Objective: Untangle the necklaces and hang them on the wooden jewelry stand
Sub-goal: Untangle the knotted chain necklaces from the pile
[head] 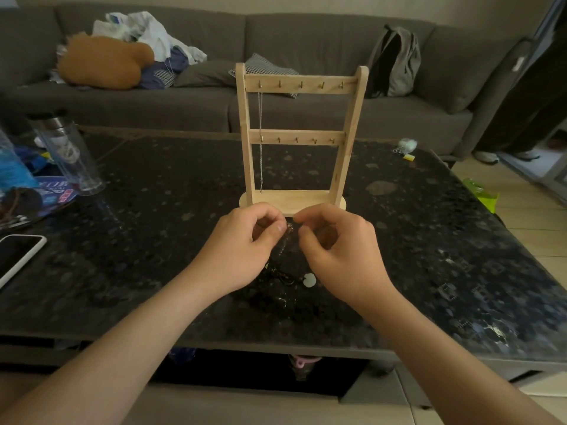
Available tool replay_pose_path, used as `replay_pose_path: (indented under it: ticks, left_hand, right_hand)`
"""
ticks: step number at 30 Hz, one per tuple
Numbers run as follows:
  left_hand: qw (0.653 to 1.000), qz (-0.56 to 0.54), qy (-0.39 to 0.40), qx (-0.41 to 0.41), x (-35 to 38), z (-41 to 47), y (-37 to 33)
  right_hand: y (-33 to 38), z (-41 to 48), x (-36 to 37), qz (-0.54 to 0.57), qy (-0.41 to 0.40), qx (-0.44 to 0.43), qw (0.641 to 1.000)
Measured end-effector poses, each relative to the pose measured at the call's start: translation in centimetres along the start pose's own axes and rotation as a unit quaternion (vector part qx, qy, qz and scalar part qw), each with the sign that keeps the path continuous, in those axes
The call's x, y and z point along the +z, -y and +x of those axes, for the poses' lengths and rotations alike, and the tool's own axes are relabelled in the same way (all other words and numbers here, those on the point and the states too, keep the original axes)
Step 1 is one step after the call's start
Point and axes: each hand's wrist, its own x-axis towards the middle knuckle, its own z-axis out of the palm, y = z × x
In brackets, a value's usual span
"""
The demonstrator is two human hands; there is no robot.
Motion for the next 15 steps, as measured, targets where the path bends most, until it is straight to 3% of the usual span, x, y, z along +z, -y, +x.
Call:
replay_pose_path:
  ticks: [7,11,15]
  left_hand:
    - [0.999,0.03,0.019,0.014,0.15,-0.02,-0.06]
    - [0.998,0.039,0.029,0.034,0.01,-0.19,-0.43]
    - [0.993,0.085,0.051,0.058,-0.07,-0.34,-0.7]
  right_hand:
    - [0.57,-0.12,-0.41,0.042,0.068,0.045,0.996]
    - [0.37,-0.01,-0.35,0.005,0.059,0.03,0.998]
    - [0.6,0.39,-0.49,0.008,0.072,0.083,0.994]
